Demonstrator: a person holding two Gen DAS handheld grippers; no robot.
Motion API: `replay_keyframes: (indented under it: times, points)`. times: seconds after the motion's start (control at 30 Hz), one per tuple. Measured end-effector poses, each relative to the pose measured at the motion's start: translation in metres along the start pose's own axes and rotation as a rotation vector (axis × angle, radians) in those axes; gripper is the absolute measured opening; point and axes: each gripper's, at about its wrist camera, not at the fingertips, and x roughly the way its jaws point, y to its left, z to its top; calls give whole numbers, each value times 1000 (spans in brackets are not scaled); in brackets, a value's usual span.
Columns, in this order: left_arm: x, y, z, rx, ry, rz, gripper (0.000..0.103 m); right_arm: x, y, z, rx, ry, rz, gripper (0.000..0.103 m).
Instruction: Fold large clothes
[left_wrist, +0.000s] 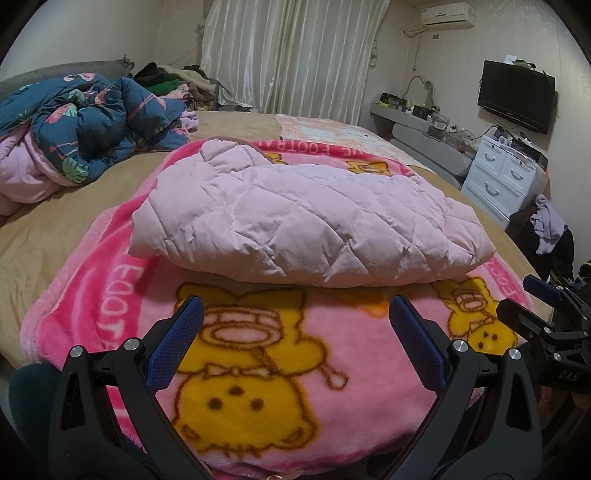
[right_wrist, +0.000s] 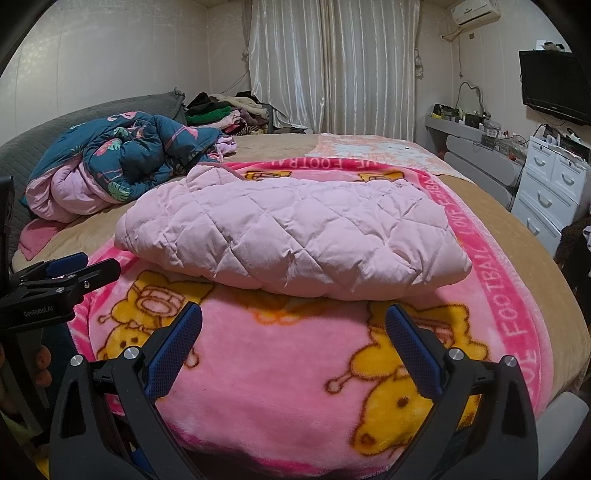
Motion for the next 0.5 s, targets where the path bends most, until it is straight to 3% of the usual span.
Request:
replay_keyframes:
  times: [0.5]
  points:
    - [-1, 2, 1, 2, -4, -6, 94, 0, 1, 0, -1, -2, -1, 99]
